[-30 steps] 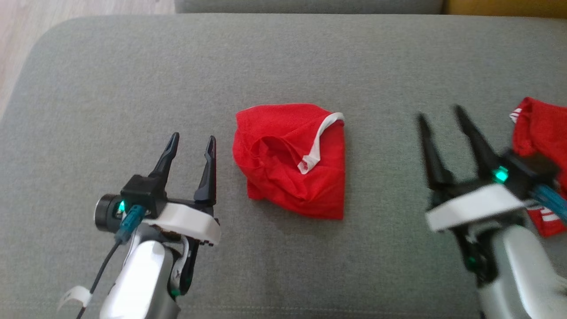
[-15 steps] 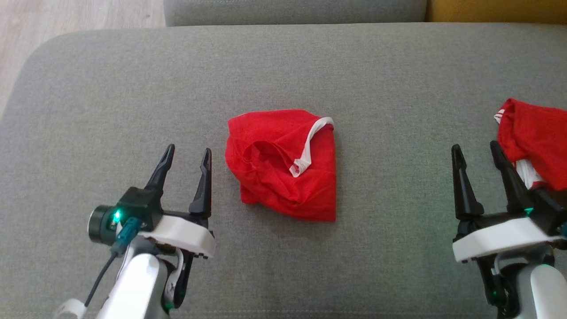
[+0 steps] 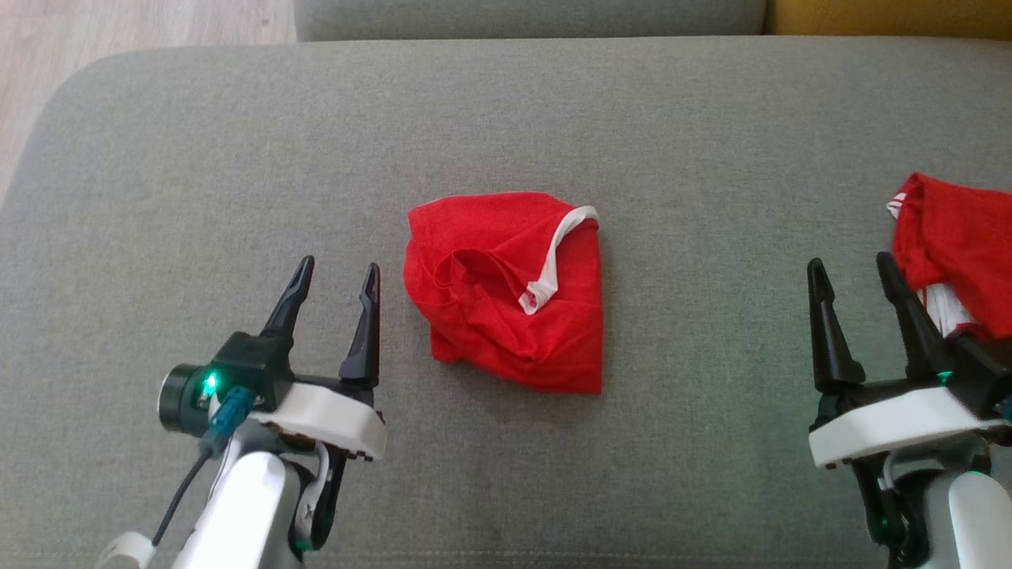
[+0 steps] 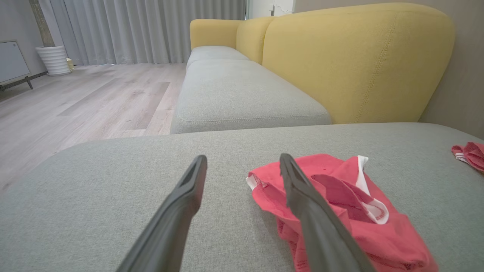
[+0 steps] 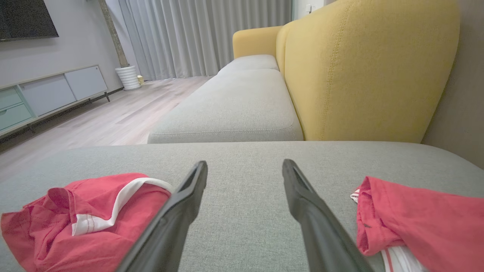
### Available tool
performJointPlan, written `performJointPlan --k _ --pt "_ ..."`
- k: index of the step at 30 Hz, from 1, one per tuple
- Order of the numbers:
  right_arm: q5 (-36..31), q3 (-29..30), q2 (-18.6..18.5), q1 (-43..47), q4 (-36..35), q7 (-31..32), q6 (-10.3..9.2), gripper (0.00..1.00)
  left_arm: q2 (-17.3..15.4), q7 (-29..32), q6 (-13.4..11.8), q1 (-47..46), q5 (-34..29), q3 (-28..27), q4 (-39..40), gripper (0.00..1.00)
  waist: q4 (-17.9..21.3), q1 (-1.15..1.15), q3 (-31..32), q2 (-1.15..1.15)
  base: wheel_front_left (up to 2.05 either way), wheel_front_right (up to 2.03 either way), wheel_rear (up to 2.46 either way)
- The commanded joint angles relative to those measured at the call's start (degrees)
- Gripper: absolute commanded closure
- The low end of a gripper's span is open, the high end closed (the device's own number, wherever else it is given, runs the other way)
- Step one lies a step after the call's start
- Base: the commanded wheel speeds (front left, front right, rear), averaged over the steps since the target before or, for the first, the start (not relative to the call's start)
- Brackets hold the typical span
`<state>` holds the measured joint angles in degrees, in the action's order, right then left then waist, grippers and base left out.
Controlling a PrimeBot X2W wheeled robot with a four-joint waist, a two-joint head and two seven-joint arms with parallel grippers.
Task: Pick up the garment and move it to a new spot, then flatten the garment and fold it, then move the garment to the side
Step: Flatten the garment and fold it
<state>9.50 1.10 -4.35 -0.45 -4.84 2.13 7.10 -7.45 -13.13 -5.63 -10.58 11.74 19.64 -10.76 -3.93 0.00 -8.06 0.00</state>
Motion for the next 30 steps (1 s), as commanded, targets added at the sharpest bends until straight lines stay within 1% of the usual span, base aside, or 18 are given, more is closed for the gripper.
performJointPlan --k 1,2,3,7,10,17,21,26,30 --pt "-0.6 -1.1 -0.3 -1.5 -1.8 0.2 0.39 0.0 -1.3 0.0 -0.5 -1.6 0.1 -1.6 2.2 0.0 -0.2 0.0 -0.3 0.0 0.0 0.0 0.0" --pt "-0.6 -1.3 -0.4 -1.7 -1.7 0.4 0.39 0.62 -1.3 0.0 -0.5 -1.7 0.1 -1.5 2.2 0.0 -0.3 0.0 -0.4 0.0 0.0 0.0 0.0" --pt "-0.6 -1.5 -0.6 -1.9 -1.4 0.7 0.39 1.0 -1.2 0.0 -0.5 -1.9 0.1 -1.5 2.3 0.0 -0.5 0.0 -0.7 0.0 0.0 0.0 0.0" --pt "-0.3 -2.9 -1.1 -3.4 0.2 1.7 0.39 1.0 -1.0 -0.1 -0.3 -2.6 0.2 -1.2 2.3 0.0 -1.3 0.0 -1.5 0.0 0.0 0.0 0.0" --pt "0.6 -6.3 -1.3 -7.3 4.3 2.5 0.39 1.0 -0.3 -0.4 0.0 -4.0 0.3 -0.5 2.1 0.0 -3.2 0.0 -3.3 0.0 0.0 0.0 0.0" --pt "2.9 -15.2 -1.9 -15.9 16.6 2.2 0.39 1.0 1.6 -1.2 0.4 -7.0 0.7 0.9 1.0 0.0 -7.7 0.0 -6.8 0.0 0.0 0.0 0.0" --pt "4.5 -19.7 -2.1 -19.9 23.7 1.2 0.39 1.0 2.5 -1.6 0.5 -8.1 0.9 1.6 0.4 0.0 -9.5 0.0 -8.2 0.0 0.0 0.0 0.0" --pt "7.3 -24.5 -2.1 -23.2 30.3 -0.3 0.39 1.0 3.1 -1.8 0.5 -8.6 1.2 1.9 -0.3 0.0 -10.7 0.0 -8.7 0.0 0.0 0.0 0.0" --pt "10.0 -28.0 -2.4 -25.4 32.4 -2.1 0.39 1.0 3.4 -1.8 0.5 -8.9 1.3 1.9 -0.3 0.0 -11.1 0.0 -8.8 0.0 0.0 0.0 0.0"
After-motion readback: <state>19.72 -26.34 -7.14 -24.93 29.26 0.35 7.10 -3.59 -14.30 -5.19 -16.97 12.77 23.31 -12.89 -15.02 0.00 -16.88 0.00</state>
